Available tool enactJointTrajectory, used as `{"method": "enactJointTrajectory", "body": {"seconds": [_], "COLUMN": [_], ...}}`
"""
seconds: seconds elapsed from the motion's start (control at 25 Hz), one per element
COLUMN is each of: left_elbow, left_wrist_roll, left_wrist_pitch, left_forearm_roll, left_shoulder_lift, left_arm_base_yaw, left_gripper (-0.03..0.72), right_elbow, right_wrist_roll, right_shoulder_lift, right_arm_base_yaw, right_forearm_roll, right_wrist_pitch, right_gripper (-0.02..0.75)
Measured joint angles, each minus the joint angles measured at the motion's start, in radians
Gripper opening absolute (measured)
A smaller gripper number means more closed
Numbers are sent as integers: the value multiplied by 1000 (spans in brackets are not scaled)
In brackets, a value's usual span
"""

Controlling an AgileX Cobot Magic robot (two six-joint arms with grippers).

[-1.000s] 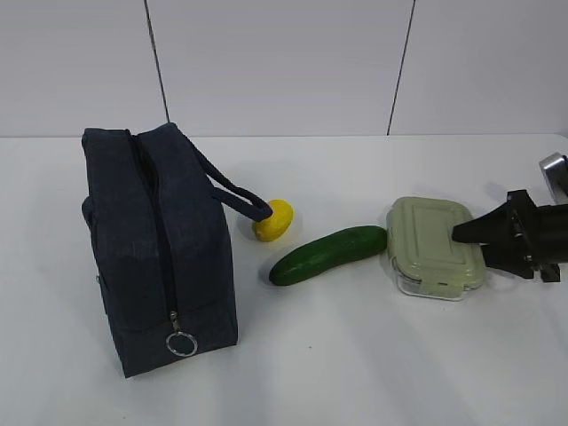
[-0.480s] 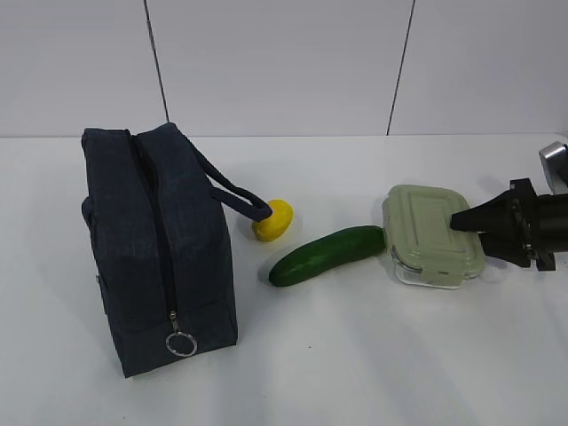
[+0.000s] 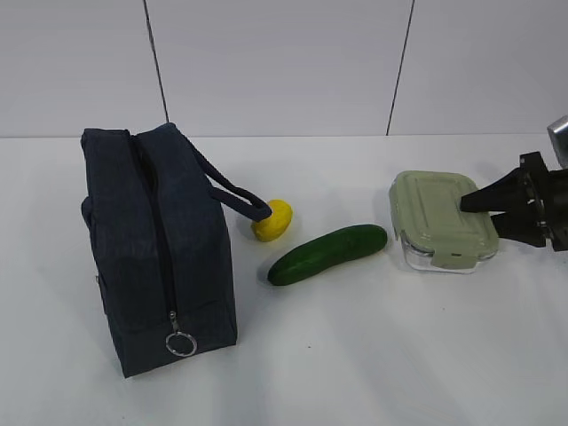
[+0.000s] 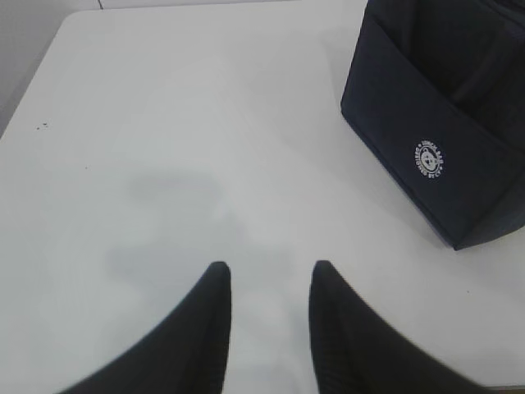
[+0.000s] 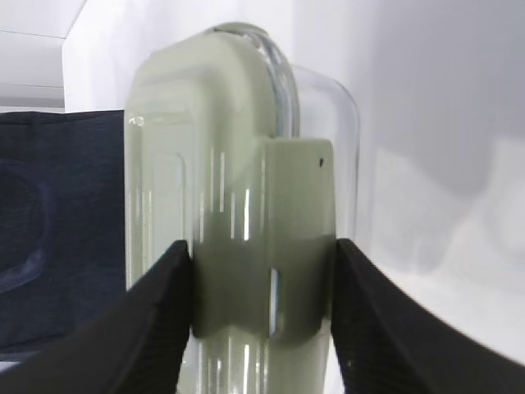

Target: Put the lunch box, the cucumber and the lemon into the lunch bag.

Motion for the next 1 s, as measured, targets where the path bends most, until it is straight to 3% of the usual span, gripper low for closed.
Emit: {"method": "enactJointTrajectory", "body": {"seconds": [0.4, 0.8, 1.0], "left_elbow": [0, 0, 0], "left_wrist_roll": [0, 0, 0], "left_wrist_pitch": [0, 0, -9], "left_forearm_roll": [0, -2, -97], "left_shoulder_lift": [0, 0, 3], "left_arm_base_yaw": [0, 0, 0], "left_gripper": [236, 235, 255], "right_elbow": [0, 0, 0], "right_wrist_roll": [139, 233, 260], "right_shoulder_lift": [-190, -333, -372], "right_arm_base_yaw": [0, 0, 0], "right_forearm_roll": [-115, -162, -173], "right_wrist_pitch": [20, 46, 51], "right_gripper": [388, 388, 388]}}
